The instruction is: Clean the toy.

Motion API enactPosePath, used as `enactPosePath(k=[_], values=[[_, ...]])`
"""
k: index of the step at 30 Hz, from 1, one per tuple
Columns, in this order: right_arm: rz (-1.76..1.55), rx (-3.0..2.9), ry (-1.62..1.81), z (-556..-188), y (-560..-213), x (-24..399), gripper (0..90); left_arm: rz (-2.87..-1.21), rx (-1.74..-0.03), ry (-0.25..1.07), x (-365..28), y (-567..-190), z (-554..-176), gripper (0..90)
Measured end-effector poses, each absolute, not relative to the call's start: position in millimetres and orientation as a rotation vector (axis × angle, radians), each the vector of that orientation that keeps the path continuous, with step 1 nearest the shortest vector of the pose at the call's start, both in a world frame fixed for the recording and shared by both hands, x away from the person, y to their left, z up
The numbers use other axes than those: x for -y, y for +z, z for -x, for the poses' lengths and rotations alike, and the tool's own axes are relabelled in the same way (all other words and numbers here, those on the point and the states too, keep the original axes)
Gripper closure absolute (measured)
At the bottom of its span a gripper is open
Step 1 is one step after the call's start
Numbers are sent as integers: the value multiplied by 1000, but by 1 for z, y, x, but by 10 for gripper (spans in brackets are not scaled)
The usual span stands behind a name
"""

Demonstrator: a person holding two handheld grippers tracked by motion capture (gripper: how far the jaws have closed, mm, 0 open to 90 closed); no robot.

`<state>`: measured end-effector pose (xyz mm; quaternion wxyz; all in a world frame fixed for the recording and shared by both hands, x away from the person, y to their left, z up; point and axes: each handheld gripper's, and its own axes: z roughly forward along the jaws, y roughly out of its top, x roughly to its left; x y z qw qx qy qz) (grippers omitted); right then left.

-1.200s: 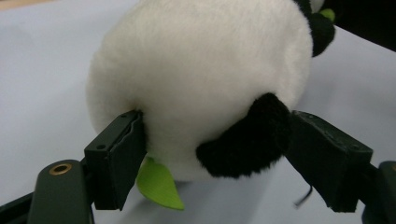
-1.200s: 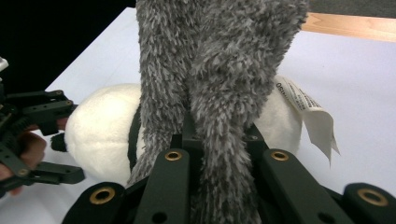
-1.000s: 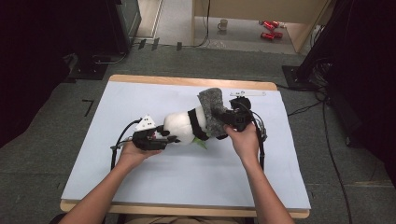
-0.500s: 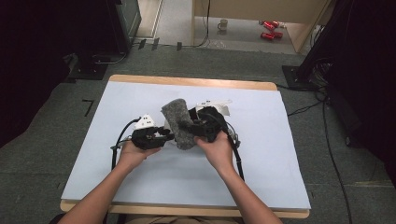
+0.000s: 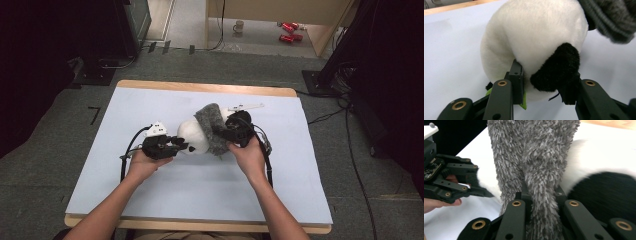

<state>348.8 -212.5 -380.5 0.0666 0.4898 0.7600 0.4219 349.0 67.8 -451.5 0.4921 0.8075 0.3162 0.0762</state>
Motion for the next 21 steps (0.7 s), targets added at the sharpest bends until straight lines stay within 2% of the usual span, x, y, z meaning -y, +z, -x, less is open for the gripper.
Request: enactPosePath(k=[6,12,21], values=[[-1547,-2224,1274,-350,-371,243,790,-1943,-788,155,-71,-452,-353,625],[-1640,-2155,1278,-354,-376,274,790,-1937,-794,135,-73,-452,-356,625],[-1711,-2098,1267,-357,-384,295,790,-1934,-791,130,-72,-452,-357,627]])
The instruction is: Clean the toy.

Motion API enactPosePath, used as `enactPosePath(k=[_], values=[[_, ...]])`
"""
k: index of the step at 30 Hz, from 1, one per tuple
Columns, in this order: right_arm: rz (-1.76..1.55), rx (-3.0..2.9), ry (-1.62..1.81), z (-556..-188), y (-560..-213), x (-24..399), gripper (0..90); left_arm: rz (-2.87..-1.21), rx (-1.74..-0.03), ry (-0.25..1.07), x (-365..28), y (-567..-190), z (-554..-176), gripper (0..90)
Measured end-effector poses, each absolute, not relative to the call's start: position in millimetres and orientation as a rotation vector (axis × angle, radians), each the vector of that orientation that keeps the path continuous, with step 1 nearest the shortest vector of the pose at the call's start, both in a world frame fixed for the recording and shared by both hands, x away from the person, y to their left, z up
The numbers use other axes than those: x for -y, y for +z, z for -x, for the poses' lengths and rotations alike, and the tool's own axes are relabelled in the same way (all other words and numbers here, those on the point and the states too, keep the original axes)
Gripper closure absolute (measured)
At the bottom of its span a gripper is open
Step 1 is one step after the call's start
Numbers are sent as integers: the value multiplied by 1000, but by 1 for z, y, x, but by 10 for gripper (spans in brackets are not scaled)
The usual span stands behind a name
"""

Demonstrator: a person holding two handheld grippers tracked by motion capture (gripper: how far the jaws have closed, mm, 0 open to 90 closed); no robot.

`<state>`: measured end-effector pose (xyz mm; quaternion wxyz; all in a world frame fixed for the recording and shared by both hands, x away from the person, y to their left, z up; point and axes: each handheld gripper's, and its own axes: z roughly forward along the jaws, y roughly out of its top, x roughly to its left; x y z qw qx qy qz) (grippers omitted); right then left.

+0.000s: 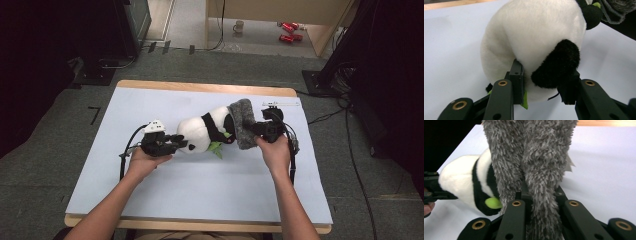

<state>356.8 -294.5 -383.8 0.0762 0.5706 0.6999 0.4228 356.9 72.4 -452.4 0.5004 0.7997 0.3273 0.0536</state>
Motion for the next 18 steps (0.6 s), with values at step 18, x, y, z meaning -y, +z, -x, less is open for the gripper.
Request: enactPosePath(k=[18], values=[[-1629,-2042,1431,-340,-353,296,790,-1916,-810,120,-75,-452,-361,627]])
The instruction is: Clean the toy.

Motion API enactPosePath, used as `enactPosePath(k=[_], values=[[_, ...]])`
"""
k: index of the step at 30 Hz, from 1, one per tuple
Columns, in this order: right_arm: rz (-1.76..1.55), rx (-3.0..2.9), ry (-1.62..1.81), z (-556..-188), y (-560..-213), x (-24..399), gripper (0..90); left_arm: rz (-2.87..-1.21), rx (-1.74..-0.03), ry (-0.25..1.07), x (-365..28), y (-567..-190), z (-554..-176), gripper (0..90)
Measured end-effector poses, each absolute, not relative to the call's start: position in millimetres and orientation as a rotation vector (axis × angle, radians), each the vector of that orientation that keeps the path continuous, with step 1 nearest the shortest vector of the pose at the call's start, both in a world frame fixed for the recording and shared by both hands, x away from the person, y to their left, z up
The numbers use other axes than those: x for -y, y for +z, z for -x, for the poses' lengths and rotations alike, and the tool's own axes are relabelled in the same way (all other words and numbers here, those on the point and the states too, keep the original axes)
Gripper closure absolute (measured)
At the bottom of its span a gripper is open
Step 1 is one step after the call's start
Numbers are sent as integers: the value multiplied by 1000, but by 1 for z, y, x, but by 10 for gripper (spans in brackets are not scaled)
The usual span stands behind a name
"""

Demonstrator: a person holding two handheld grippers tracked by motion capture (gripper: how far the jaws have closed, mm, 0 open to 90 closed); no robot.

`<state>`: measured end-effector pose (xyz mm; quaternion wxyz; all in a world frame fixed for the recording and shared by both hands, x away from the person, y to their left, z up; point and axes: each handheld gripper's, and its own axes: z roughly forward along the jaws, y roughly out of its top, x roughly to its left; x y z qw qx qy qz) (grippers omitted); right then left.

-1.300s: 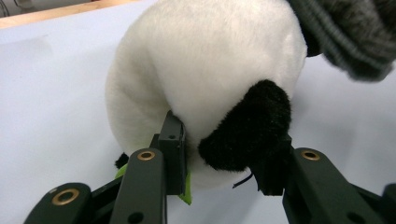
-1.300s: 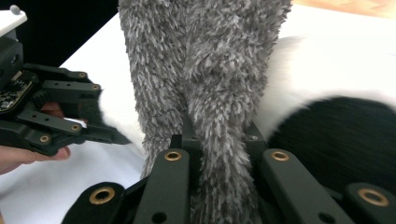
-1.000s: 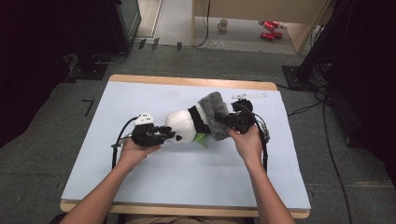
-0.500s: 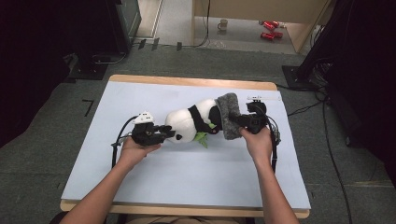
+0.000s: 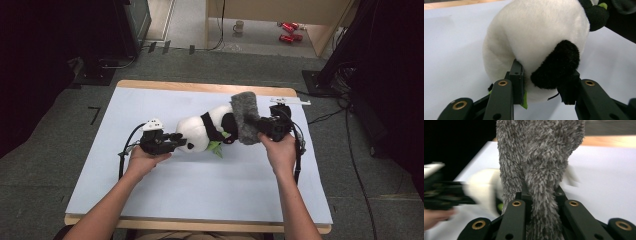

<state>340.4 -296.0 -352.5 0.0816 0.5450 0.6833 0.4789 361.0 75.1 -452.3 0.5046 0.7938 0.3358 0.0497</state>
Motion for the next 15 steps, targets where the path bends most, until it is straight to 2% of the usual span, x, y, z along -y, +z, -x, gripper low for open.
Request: enactPosePath(k=[7,15], values=[[-1469,-2210,1512,-338,-349,233,789,-1919,-812,133,-74,-452,-357,629],[-1416,-2390,1341,-346,-388,182,786,-1922,-820,138,-74,-453,-357,629]])
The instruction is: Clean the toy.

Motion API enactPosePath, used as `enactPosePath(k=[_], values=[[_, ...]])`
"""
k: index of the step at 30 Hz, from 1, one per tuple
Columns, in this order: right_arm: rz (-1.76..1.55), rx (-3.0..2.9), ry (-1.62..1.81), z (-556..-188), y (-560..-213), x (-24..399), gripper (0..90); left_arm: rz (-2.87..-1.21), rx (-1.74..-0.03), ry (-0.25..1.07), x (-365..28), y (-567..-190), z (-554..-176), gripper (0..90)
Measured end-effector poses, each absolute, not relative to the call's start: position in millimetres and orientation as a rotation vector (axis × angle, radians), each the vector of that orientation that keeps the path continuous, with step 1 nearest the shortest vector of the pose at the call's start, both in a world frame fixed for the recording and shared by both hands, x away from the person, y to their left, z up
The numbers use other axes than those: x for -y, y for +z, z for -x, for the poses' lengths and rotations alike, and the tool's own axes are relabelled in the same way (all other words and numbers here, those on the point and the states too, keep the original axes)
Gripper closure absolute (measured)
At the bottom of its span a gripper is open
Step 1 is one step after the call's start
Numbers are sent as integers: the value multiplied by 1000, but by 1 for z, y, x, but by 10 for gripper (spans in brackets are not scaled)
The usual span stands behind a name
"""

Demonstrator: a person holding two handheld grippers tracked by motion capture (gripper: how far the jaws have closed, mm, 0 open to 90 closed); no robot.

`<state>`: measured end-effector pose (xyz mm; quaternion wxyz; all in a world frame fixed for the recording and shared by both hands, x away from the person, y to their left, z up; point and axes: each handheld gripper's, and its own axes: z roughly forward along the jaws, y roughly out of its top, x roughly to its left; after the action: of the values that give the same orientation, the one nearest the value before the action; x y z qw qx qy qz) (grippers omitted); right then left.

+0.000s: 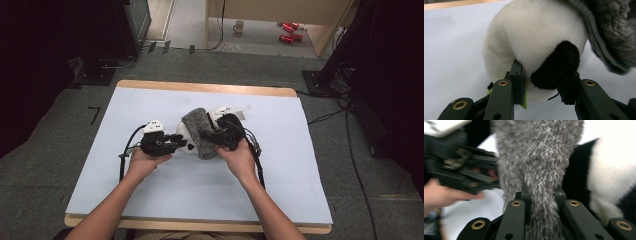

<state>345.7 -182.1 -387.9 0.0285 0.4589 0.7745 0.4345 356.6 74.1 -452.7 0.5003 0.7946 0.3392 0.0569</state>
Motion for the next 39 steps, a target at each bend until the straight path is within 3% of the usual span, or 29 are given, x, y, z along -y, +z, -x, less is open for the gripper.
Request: enactPosePath(k=[5,14,30,34,39], values=[[-1427,-2338,1260,-351,-391,197,787,-1917,-809,132,-71,-452,-357,628],[-1391,-2200,1294,-349,-368,215,784,-1916,-812,124,-74,-453,-358,629],[-1431,-2196,1236,-359,-371,219,777,-1910,-806,119,-73,-454,-359,620],[-1447,-2196,1255,-361,-374,226,777,-1894,-802,125,-72,-454,-359,563],[-1446,-2186,1245,-362,-376,229,777,-1874,-780,131,-75,-453,-359,429]])
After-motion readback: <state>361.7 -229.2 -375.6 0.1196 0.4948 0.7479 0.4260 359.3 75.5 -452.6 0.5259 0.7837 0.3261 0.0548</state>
